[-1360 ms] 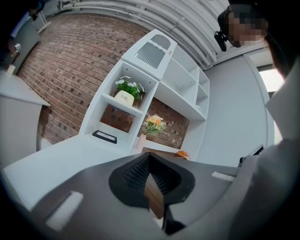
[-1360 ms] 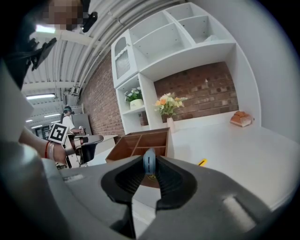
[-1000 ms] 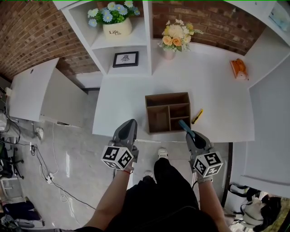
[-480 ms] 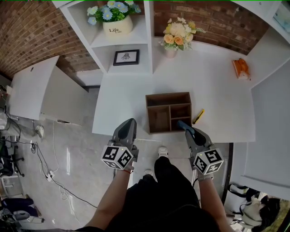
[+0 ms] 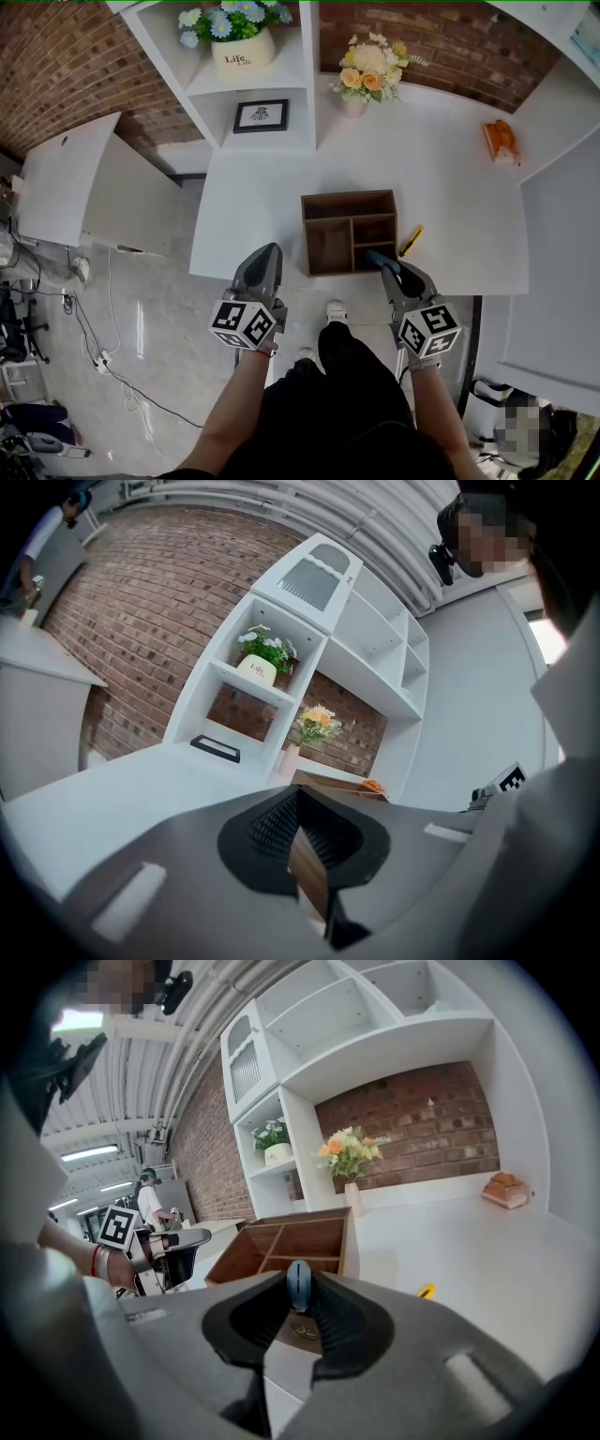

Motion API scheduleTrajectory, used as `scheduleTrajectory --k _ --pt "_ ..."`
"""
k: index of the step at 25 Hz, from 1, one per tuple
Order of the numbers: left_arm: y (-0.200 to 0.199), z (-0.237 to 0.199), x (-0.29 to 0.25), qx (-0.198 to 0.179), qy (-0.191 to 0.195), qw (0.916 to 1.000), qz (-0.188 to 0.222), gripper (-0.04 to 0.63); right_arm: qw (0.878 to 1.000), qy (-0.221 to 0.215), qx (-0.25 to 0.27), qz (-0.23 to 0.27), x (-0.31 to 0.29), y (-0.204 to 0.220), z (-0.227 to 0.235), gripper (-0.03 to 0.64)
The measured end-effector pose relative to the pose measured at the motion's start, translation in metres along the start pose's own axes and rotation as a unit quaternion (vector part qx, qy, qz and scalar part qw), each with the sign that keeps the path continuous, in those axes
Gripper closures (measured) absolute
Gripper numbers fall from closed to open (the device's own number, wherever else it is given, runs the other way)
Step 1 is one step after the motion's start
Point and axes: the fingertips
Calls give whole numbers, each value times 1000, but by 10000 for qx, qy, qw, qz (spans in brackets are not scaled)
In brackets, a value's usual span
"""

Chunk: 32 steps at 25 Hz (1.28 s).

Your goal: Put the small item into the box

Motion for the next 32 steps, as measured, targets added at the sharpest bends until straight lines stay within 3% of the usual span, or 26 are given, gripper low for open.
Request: scheduleTrajectory --k 21,32 --pt "2 -11 -3 110 -169 9998 36 594 9978 -1 546 -385 -21 3 -4 551" --pt "5 -8 -7 131 -125 9998 8 594 9981 131 561 -195 -13 -2 4 538"
Point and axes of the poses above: the fingertips, and each gripper's own axes: x backward along the fingers, z to its right, y out of its underside, and after that the axes turned 1 degree about -z, right-handed
